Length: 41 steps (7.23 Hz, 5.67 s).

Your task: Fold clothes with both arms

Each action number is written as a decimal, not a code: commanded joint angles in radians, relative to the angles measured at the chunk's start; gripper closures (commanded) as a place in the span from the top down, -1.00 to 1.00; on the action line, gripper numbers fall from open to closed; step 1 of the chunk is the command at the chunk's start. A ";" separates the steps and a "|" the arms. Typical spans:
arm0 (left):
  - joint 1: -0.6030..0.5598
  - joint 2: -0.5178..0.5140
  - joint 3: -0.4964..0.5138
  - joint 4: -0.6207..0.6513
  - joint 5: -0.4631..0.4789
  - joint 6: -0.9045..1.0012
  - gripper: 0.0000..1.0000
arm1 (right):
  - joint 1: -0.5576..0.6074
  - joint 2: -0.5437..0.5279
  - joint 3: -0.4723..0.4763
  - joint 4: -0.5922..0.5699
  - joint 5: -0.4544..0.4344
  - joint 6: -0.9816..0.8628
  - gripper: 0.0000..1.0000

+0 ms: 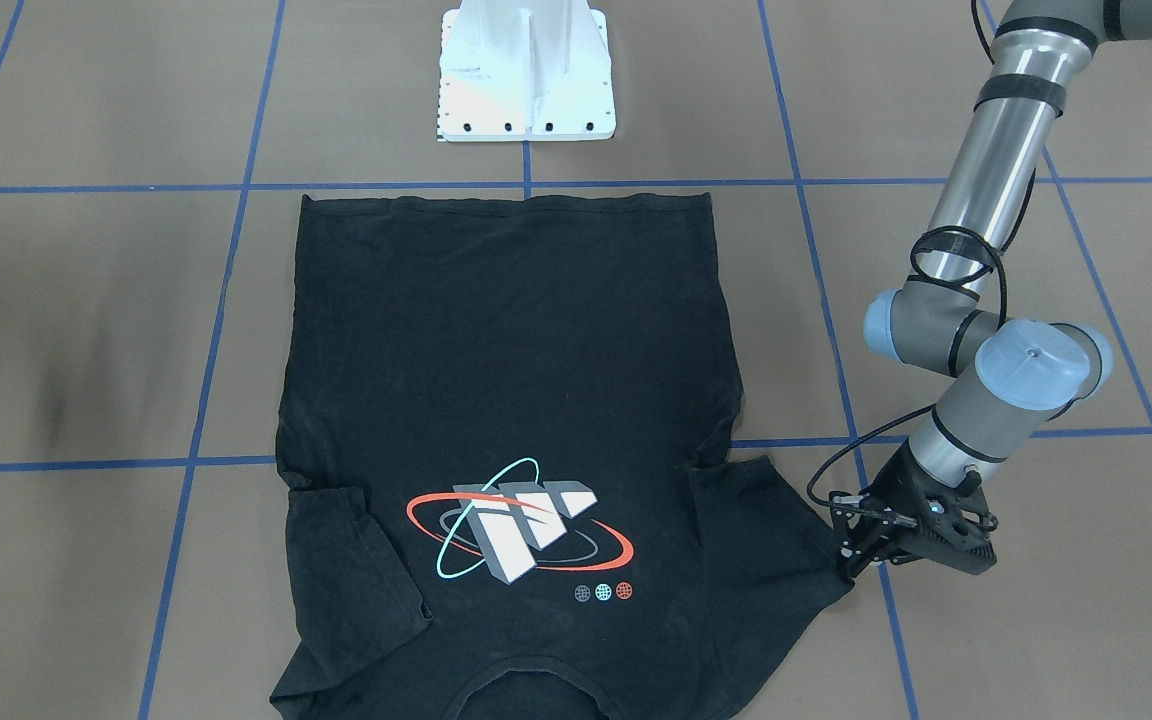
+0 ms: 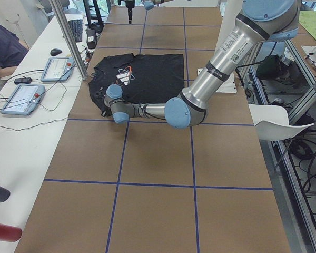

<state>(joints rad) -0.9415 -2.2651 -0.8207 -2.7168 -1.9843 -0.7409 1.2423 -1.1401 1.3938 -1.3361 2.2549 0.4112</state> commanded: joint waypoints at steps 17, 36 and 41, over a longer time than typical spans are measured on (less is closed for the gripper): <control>0.193 -0.329 -0.020 0.267 0.185 -0.641 1.00 | -0.010 0.005 -0.001 0.000 0.000 0.008 0.99; 0.652 0.644 -1.175 0.580 0.231 -0.657 0.98 | -0.814 -0.624 0.903 0.014 -0.500 1.005 1.00; 0.659 0.615 -1.124 0.572 0.228 -0.649 0.26 | -0.813 -0.622 0.903 0.015 -0.500 1.005 1.00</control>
<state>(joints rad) -0.2831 -1.6390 -1.9571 -2.1435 -1.7563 -1.3905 0.4283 -1.7631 2.2963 -1.3208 1.7549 1.4158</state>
